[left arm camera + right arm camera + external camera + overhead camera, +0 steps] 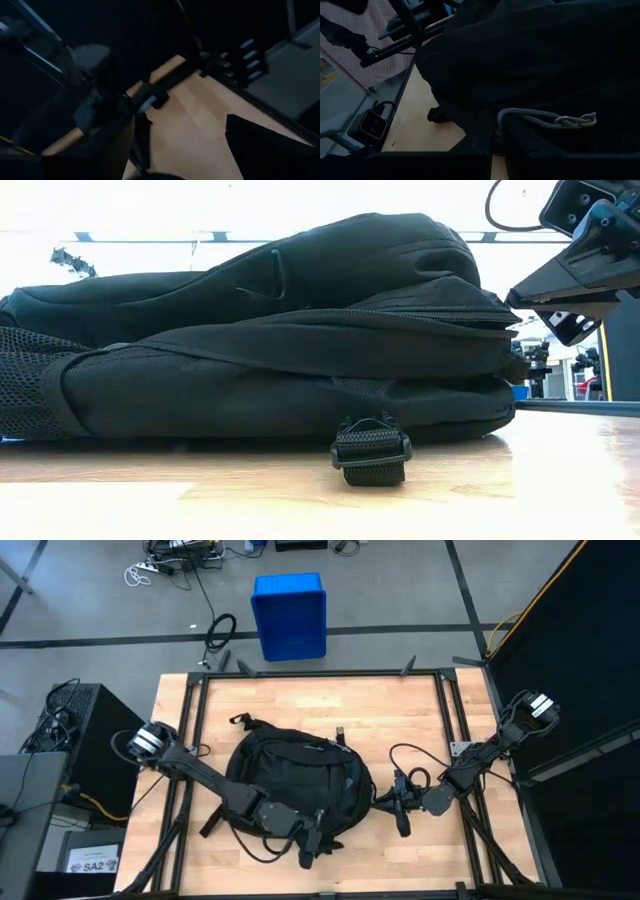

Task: Unpack backpack
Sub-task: Open the black backpack

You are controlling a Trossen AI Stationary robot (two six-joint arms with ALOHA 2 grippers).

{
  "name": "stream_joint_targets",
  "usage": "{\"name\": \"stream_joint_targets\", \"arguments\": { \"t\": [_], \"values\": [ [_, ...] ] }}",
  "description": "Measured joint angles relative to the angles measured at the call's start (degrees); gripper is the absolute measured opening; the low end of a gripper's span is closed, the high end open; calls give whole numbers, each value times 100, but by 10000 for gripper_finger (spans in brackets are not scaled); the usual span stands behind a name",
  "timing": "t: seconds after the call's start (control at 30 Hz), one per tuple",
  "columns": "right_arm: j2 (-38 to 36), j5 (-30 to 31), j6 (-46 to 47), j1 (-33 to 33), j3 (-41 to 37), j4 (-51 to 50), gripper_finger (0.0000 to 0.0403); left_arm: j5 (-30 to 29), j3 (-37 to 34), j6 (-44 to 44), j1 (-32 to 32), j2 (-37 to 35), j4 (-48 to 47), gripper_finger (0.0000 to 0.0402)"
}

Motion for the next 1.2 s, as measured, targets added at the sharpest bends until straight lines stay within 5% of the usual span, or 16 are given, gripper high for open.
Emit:
{"name": "stream_joint_targets", "arguments": {
  "t": [0.47,0.9,1.2],
  "values": [
    [0,-16,-20,-15,0,-15,3,-1115,1359,-1058,343,1141,-2173,278],
    [0,12,-13,-21,0,-42,3,-1145,1517,-1636,797,1564,-2794,273],
    [0,-17,-19,-20,0,-29,2,-1124,1515,-1688,800,1564,-3084,152]
  ]
}}
